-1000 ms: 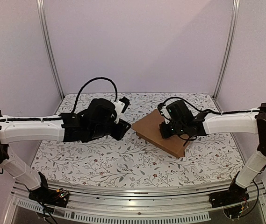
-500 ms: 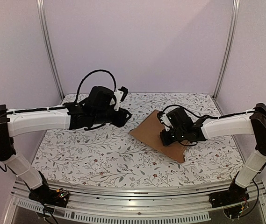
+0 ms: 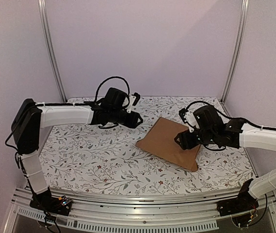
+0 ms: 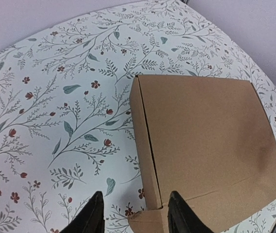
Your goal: Fold the paper box
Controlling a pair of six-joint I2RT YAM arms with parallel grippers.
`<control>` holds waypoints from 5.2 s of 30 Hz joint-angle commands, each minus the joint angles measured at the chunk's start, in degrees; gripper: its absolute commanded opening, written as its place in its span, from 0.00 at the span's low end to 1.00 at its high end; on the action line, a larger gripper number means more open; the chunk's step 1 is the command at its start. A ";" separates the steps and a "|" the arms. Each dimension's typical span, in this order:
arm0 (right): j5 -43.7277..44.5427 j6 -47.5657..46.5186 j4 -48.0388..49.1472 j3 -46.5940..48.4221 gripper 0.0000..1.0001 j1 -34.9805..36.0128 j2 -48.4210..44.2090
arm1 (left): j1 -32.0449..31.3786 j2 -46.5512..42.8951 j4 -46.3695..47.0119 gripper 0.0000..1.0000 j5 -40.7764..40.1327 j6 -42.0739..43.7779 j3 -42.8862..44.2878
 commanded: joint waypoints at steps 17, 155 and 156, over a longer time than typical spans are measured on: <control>13.52 23.15 -11.59 -13.73 0.99 -4.77 -21.53 | 8.69 22.42 5.98 0.43 36.76 -9.83 13.89; -23.99 24.01 22.35 -28.33 0.00 -18.73 8.54 | 8.13 0.11 36.58 1.00 31.12 -43.55 -40.71; -23.99 23.93 22.33 -28.34 0.00 -18.78 8.50 | 8.12 0.14 36.31 1.00 31.26 -43.49 -40.45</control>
